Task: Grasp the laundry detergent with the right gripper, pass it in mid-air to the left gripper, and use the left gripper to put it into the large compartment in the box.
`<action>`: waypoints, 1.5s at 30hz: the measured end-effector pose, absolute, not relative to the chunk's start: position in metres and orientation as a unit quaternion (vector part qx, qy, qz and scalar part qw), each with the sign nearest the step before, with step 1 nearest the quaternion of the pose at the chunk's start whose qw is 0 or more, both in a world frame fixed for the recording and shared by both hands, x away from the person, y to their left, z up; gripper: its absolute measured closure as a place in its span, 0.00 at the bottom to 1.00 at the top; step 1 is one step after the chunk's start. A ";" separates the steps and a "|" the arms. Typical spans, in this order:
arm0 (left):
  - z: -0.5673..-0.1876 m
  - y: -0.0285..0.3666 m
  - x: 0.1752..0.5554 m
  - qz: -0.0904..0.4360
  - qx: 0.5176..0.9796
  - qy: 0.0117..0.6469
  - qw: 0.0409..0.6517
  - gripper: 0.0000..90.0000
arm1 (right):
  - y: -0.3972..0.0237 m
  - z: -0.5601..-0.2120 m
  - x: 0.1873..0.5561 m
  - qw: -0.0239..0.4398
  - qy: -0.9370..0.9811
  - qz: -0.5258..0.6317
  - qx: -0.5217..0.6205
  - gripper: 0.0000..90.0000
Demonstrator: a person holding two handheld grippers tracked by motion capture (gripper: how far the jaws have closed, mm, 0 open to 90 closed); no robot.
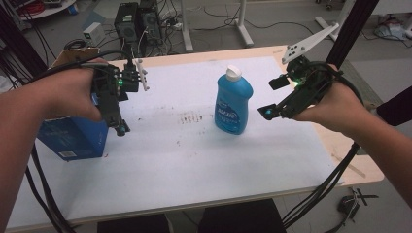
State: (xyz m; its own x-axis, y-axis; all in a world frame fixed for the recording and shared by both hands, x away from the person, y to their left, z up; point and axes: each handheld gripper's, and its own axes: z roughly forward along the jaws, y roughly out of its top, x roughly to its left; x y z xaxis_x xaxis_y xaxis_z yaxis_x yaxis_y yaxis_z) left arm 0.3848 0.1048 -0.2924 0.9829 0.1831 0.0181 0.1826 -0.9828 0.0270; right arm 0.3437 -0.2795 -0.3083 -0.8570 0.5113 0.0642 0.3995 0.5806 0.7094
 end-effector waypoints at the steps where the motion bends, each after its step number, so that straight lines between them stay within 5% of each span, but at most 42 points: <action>1: -0.292 0.105 0.385 0.010 0.996 0.092 0.013 0.02 | -0.279 -0.308 0.344 0.074 0.886 0.379 0.257 0.03; 27: -0.293 0.104 0.383 0.013 0.996 0.086 0.014 0.02 | -0.263 -0.379 0.380 0.026 0.852 0.427 0.301 0.03; 45: -0.295 0.106 0.382 0.010 0.996 0.085 0.012 0.02 | -0.245 -0.400 0.393 0.035 0.836 0.453 0.307 0.03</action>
